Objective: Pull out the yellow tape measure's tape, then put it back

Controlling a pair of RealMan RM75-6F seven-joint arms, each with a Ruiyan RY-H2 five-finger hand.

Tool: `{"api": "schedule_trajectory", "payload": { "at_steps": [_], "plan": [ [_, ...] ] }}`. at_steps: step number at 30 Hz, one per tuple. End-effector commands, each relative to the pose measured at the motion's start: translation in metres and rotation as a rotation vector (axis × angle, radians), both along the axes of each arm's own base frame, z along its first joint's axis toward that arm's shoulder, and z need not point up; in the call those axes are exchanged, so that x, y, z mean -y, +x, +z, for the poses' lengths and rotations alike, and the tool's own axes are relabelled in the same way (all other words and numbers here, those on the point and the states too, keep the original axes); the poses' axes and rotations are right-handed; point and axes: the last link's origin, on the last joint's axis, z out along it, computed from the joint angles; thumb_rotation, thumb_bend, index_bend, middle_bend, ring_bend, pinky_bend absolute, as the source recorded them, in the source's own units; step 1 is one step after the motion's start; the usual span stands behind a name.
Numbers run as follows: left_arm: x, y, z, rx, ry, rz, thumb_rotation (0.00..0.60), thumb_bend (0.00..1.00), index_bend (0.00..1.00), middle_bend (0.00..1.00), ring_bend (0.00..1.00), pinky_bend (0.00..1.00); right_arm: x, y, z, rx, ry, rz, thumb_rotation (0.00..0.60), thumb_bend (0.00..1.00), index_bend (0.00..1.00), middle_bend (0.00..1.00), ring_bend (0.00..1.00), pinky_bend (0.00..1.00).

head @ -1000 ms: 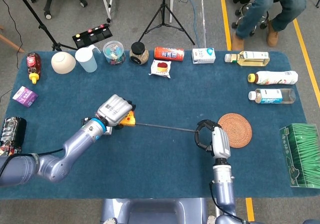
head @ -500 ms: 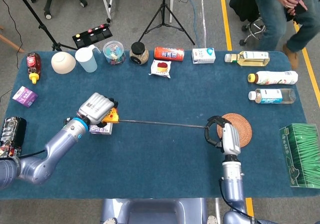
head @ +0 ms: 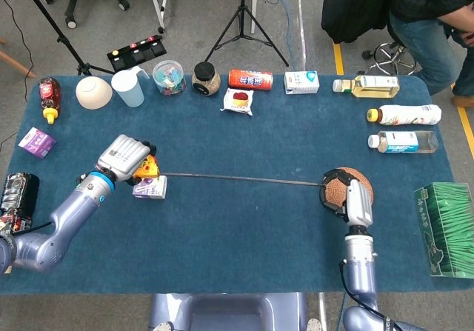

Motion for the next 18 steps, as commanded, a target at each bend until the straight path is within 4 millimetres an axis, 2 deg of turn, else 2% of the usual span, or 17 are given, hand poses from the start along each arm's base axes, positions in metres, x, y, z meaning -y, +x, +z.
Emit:
{"api": "schedule_trajectory", "payload": {
  "at_steps": [1, 10, 18],
  "plan": [
    [0.000, 0.000, 0.000, 0.000, -0.001, -0.001, 0.600, 0.35, 0.54, 0.38, 0.42, 0.49, 0.000, 0.000, 0.000, 0.001, 0.001, 0.001, 0.600, 0.54, 0.76, 0.38, 0.32, 0.24],
    [0.001, 0.008, -0.004, 0.005, -0.011, -0.017, 0.600, 0.35, 0.54, 0.38, 0.42, 0.49, 0.000, 0.004, 0.001, 0.007, -0.001, 0.013, 0.600, 0.54, 0.76, 0.38, 0.32, 0.24],
    [0.001, 0.022, -0.016, 0.014, -0.033, -0.041, 0.600, 0.35, 0.54, 0.38, 0.42, 0.49, -0.003, 0.017, -0.001, 0.030, 0.008, 0.047, 0.600, 0.54, 0.76, 0.38, 0.32, 0.24]
  ]
}}
